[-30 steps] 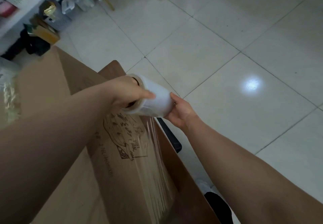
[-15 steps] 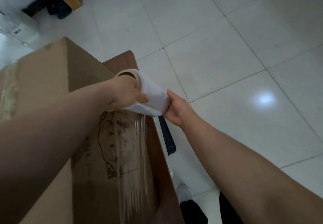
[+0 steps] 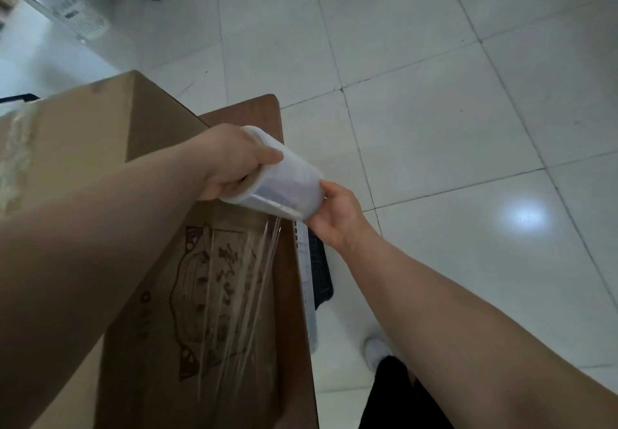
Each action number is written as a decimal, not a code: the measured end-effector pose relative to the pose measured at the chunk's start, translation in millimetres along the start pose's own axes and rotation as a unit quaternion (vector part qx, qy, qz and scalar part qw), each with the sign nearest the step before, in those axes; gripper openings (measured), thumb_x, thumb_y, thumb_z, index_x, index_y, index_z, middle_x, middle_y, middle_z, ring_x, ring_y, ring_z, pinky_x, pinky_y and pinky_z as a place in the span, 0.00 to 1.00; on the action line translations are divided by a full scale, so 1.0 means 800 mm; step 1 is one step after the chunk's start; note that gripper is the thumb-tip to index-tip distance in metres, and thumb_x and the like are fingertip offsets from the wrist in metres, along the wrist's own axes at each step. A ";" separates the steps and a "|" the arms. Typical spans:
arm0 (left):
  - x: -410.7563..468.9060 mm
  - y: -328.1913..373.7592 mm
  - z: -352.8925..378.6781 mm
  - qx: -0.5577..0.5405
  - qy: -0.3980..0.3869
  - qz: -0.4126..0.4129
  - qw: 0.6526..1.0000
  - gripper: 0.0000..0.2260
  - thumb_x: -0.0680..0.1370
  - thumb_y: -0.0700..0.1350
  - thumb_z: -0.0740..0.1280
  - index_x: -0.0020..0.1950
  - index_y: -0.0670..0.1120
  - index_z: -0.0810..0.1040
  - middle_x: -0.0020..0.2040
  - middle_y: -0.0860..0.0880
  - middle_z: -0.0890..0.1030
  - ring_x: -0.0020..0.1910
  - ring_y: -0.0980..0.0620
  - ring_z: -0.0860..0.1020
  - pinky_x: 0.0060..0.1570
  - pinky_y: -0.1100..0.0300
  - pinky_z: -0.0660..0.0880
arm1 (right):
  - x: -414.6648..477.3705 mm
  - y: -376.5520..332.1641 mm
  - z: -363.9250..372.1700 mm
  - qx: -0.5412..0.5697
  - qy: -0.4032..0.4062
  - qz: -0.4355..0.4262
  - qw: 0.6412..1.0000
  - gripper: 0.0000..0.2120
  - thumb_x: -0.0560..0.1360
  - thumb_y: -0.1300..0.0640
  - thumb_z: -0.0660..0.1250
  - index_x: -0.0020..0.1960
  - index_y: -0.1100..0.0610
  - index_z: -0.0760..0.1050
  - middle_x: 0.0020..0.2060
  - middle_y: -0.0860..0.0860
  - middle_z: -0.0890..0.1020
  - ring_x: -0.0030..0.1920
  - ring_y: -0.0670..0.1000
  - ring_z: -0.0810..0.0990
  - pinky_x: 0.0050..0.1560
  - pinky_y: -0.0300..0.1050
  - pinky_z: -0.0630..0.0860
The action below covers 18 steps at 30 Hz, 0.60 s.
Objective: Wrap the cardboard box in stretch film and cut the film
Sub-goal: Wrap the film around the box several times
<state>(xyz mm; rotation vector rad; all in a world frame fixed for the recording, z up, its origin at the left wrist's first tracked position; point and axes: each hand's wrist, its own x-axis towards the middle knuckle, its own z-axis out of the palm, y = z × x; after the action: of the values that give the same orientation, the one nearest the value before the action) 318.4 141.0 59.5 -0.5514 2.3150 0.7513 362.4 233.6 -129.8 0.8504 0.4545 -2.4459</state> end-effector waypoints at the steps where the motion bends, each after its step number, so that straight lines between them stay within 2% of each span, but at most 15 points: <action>1: 0.003 0.000 -0.002 0.032 0.008 0.009 0.999 0.16 0.75 0.49 0.70 0.57 0.40 0.78 0.52 0.43 0.79 0.50 0.45 0.78 0.54 0.51 0.77 | 0.002 -0.004 0.003 -0.011 0.001 -0.002 1.000 0.15 0.81 0.58 0.53 0.63 0.64 0.70 0.54 0.61 0.78 0.57 0.60 0.77 0.68 0.59 0.69; 3: 0.005 0.002 -0.008 0.119 0.025 0.036 0.992 0.18 0.73 0.51 0.72 0.57 0.39 0.79 0.54 0.43 0.78 0.54 0.43 0.77 0.58 0.48 0.74 | 0.004 -0.012 0.013 -0.035 0.008 -0.006 0.999 0.14 0.81 0.58 0.53 0.59 0.63 0.72 0.50 0.60 0.79 0.52 0.58 0.78 0.64 0.57 0.71; 5: 0.005 0.010 -0.015 0.208 0.031 0.069 0.975 0.17 0.73 0.52 0.72 0.54 0.41 0.80 0.51 0.44 0.79 0.49 0.45 0.77 0.51 0.52 0.74 | 0.009 -0.018 0.025 -0.061 0.013 -0.007 0.998 0.15 0.82 0.55 0.54 0.58 0.62 0.74 0.53 0.60 0.80 0.55 0.58 0.79 0.62 0.56 0.74; 7: 0.005 0.017 -0.023 0.281 0.023 0.098 0.955 0.15 0.73 0.52 0.72 0.52 0.43 0.81 0.48 0.46 0.80 0.44 0.48 0.76 0.43 0.57 0.71 | 0.016 -0.022 0.037 -0.070 0.019 -0.003 0.997 0.18 0.83 0.52 0.55 0.64 0.63 0.71 0.61 0.60 0.78 0.61 0.59 0.78 0.64 0.58 0.73; 9: 0.010 0.021 -0.032 0.310 0.012 0.117 0.944 0.13 0.72 0.50 0.72 0.53 0.44 0.81 0.48 0.47 0.80 0.44 0.49 0.76 0.42 0.58 0.71 | 0.026 -0.022 0.046 -0.065 0.028 0.001 0.997 0.19 0.82 0.50 0.57 0.67 0.62 0.69 0.62 0.61 0.77 0.61 0.60 0.78 0.63 0.58 0.74; 11: 0.021 0.022 -0.043 0.288 0.010 0.118 0.950 0.14 0.70 0.49 0.74 0.53 0.46 0.82 0.50 0.48 0.81 0.48 0.48 0.78 0.48 0.56 0.74 | 0.033 -0.022 0.052 -0.046 0.033 0.000 0.998 0.19 0.81 0.51 0.58 0.67 0.62 0.68 0.61 0.61 0.78 0.59 0.60 0.79 0.60 0.58 0.76; 13: 0.034 0.024 -0.050 0.189 -0.013 0.094 0.977 0.16 0.69 0.53 0.74 0.53 0.47 0.82 0.50 0.48 0.82 0.50 0.47 0.79 0.54 0.52 0.76 | 0.039 -0.022 0.054 -0.013 0.025 -0.003 1.000 0.20 0.81 0.52 0.57 0.68 0.62 0.68 0.59 0.61 0.79 0.56 0.60 0.80 0.57 0.57 0.77; 14: 0.039 0.026 -0.051 0.124 -0.027 0.079 0.989 0.18 0.69 0.56 0.73 0.53 0.47 0.82 0.49 0.48 0.82 0.48 0.48 0.80 0.52 0.52 0.77 | 0.041 -0.022 0.055 -0.003 0.018 -0.005 1.000 0.19 0.82 0.52 0.57 0.68 0.63 0.69 0.57 0.61 0.79 0.55 0.60 0.80 0.57 0.57 0.77; 16: 0.050 0.032 -0.050 0.032 -0.036 0.048 0.998 0.20 0.71 0.59 0.70 0.53 0.44 0.81 0.44 0.48 0.81 0.39 0.50 0.79 0.38 0.57 0.75 | 0.046 -0.025 0.058 0.011 0.006 -0.010 1.000 0.16 0.82 0.54 0.56 0.63 0.63 0.71 0.54 0.61 0.79 0.57 0.61 0.78 0.60 0.58 0.75; 18: 0.059 0.040 -0.048 -0.009 -0.028 0.032 0.999 0.17 0.74 0.55 0.69 0.51 0.42 0.80 0.38 0.47 0.79 0.31 0.52 0.76 0.30 0.63 0.70 | 0.052 -0.028 0.063 0.022 0.001 -0.010 1.000 0.14 0.82 0.54 0.56 0.60 0.63 0.72 0.55 0.61 0.78 0.59 0.61 0.76 0.64 0.60 0.72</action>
<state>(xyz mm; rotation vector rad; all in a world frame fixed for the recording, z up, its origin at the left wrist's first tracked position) 250.4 131.8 63.8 -0.4616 2.2854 0.8089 297.6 214.1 -116.0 0.8696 0.4118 -2.4826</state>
